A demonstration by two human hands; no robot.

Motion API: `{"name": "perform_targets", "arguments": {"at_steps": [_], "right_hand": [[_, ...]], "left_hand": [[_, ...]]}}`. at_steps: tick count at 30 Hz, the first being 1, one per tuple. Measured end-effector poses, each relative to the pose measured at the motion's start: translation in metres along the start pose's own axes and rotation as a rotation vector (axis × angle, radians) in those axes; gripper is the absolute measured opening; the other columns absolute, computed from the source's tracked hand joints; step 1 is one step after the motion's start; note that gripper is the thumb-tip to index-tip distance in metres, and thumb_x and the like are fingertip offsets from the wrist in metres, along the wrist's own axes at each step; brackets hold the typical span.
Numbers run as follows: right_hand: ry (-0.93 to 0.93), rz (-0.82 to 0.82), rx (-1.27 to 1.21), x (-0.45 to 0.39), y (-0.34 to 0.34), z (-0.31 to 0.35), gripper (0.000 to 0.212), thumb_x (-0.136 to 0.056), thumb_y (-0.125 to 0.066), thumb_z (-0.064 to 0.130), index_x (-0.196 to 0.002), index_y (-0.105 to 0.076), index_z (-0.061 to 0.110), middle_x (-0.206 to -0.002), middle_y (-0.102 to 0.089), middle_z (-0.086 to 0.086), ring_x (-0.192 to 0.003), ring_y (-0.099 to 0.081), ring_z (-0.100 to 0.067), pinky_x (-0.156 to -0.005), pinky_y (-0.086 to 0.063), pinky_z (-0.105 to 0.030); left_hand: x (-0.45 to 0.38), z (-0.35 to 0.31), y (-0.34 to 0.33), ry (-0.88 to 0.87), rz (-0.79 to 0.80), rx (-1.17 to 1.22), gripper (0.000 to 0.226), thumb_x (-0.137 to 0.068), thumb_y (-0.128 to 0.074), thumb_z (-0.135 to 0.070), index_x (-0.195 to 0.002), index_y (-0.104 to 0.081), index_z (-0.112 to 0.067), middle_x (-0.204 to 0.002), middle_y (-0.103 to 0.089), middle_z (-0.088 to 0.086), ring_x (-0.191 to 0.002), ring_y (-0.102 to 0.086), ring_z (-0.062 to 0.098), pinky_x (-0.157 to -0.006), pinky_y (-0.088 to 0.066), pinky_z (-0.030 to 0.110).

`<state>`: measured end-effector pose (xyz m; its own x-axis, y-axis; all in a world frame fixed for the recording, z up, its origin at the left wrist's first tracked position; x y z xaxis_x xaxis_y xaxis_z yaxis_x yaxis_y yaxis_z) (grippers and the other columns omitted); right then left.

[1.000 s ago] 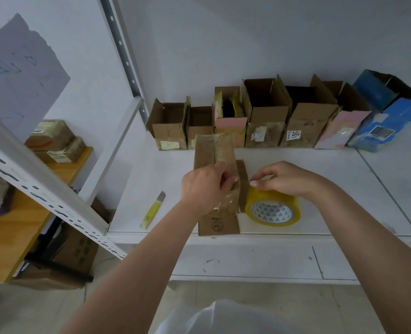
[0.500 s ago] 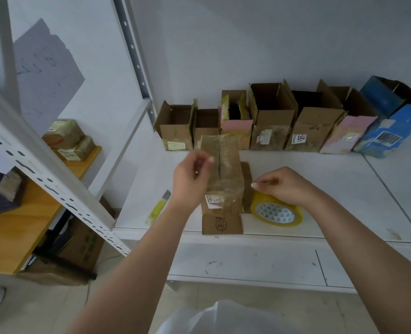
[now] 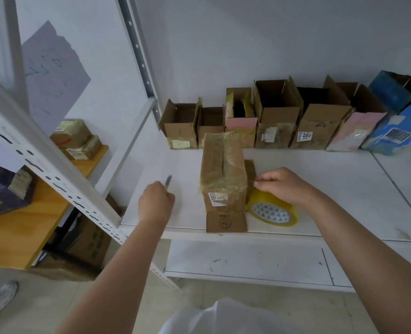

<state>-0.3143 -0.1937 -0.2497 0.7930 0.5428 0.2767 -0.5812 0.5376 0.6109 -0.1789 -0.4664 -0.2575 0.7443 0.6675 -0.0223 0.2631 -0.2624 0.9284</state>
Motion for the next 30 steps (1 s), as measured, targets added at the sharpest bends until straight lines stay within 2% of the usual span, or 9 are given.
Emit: {"name": "perform_targets", "arguments": {"at_steps": [3,5,8,11,16,19,23,27,30], "right_hand": [[0.005,-0.011,-0.041,-0.002,0.002,0.001,0.025,-0.092,-0.059,0.026,-0.075,-0.067,0.042,-0.090,-0.066,0.015,-0.092,-0.061,-0.010,-0.093,-0.048,-0.042],[0.001,-0.006,-0.064,-0.001,0.003,0.001,0.028,-0.091,-0.059,0.020,-0.074,-0.068,0.041,-0.088,-0.067,0.013,-0.089,-0.063,-0.012,-0.087,-0.049,-0.037],[-0.012,0.016,-0.074,0.004,0.002,0.000,0.027,-0.089,-0.058,0.014,-0.082,-0.072,0.036,-0.091,-0.070,0.008,-0.089,-0.065,-0.013,-0.079,-0.051,-0.031],[-0.012,0.030,-0.073,0.005,0.004,-0.001,0.023,-0.091,-0.059,0.012,-0.105,-0.072,0.025,-0.099,-0.068,0.003,-0.095,-0.064,-0.017,-0.086,-0.052,-0.033],[-0.017,0.029,-0.038,0.004,0.013,-0.007,0.024,-0.092,-0.066,0.026,-0.115,-0.069,0.020,-0.105,-0.067,-0.002,-0.099,-0.064,-0.019,-0.094,-0.051,-0.039],[-0.037,0.028,0.032,0.003,0.017,-0.010,0.031,-0.087,-0.069,0.039,-0.115,-0.068,0.025,-0.107,-0.069,-0.004,-0.095,-0.065,-0.017,-0.092,-0.053,-0.041],[-0.065,-0.015,0.287,0.001,0.025,-0.014,0.039,-0.079,-0.065,0.063,-0.109,-0.071,0.039,-0.107,-0.067,0.013,-0.100,-0.062,-0.012,-0.092,-0.051,-0.039],[-0.006,0.006,0.016,0.010,0.029,-0.021,0.024,-0.084,-0.069,0.047,-0.100,-0.076,0.031,-0.095,-0.073,0.011,-0.093,-0.067,-0.011,-0.089,-0.055,-0.034],[0.020,-0.029,-0.008,0.013,0.035,-0.021,0.020,-0.089,-0.066,0.039,-0.102,-0.077,0.027,-0.095,-0.073,0.008,-0.091,-0.067,-0.013,-0.087,-0.055,-0.036]], "left_hand": [[0.003,-0.055,0.037,-0.167,-0.077,0.436,0.017,-0.101,-0.039,-0.018,-0.099,-0.054,-0.010,-0.089,-0.061,0.000,-0.078,-0.057,0.015,-0.065,-0.043,0.027],[0.009,-0.111,0.044,-0.340,0.062,0.568,0.029,-0.104,-0.036,-0.025,-0.092,-0.060,-0.014,-0.076,-0.061,-0.012,-0.069,-0.056,0.002,-0.062,-0.042,0.018],[0.021,-0.171,0.029,-0.486,0.360,0.664,0.038,-0.104,-0.039,-0.025,-0.075,-0.061,-0.015,-0.056,-0.057,-0.012,-0.049,-0.049,0.003,-0.052,-0.042,0.015],[0.024,-0.179,-0.012,-0.407,0.616,0.609,0.041,-0.104,-0.040,-0.027,-0.071,-0.059,-0.012,-0.053,-0.053,-0.004,-0.044,-0.044,0.010,-0.046,-0.040,0.018],[0.017,-0.176,-0.030,-0.462,0.553,0.487,0.041,-0.103,-0.042,-0.028,-0.066,-0.058,-0.018,-0.047,-0.051,-0.012,-0.044,-0.045,0.002,-0.053,-0.039,0.021],[0.019,-0.175,-0.031,-0.488,0.556,0.488,0.040,-0.102,-0.043,-0.031,-0.068,-0.058,-0.019,-0.048,-0.052,-0.013,-0.047,-0.047,0.003,-0.056,-0.040,0.022],[0.027,-0.176,-0.030,-0.532,0.607,0.440,0.038,-0.103,-0.043,-0.034,-0.070,-0.058,-0.021,-0.056,-0.054,-0.012,-0.054,-0.050,0.004,-0.063,-0.042,0.023],[0.037,-0.181,-0.027,-0.597,0.628,0.307,0.038,-0.102,-0.042,-0.038,-0.072,-0.057,-0.019,-0.065,-0.057,-0.006,-0.064,-0.054,0.011,-0.071,-0.045,0.029],[0.046,-0.194,-0.022,-0.706,0.591,0.063,0.039,-0.102,-0.040,-0.036,-0.069,-0.055,-0.023,-0.066,-0.056,-0.007,-0.068,-0.053,0.011,-0.070,-0.041,0.030]]}}
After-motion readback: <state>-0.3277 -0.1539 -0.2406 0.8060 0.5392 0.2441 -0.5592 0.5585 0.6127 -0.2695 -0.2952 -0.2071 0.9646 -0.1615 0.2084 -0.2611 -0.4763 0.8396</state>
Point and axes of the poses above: each hand's wrist, its own x-axis away from the middle knuckle, its own y-axis out of the back of the hand, z = x × y, the point moved 10 cm from there along -x, towards the middle knuckle
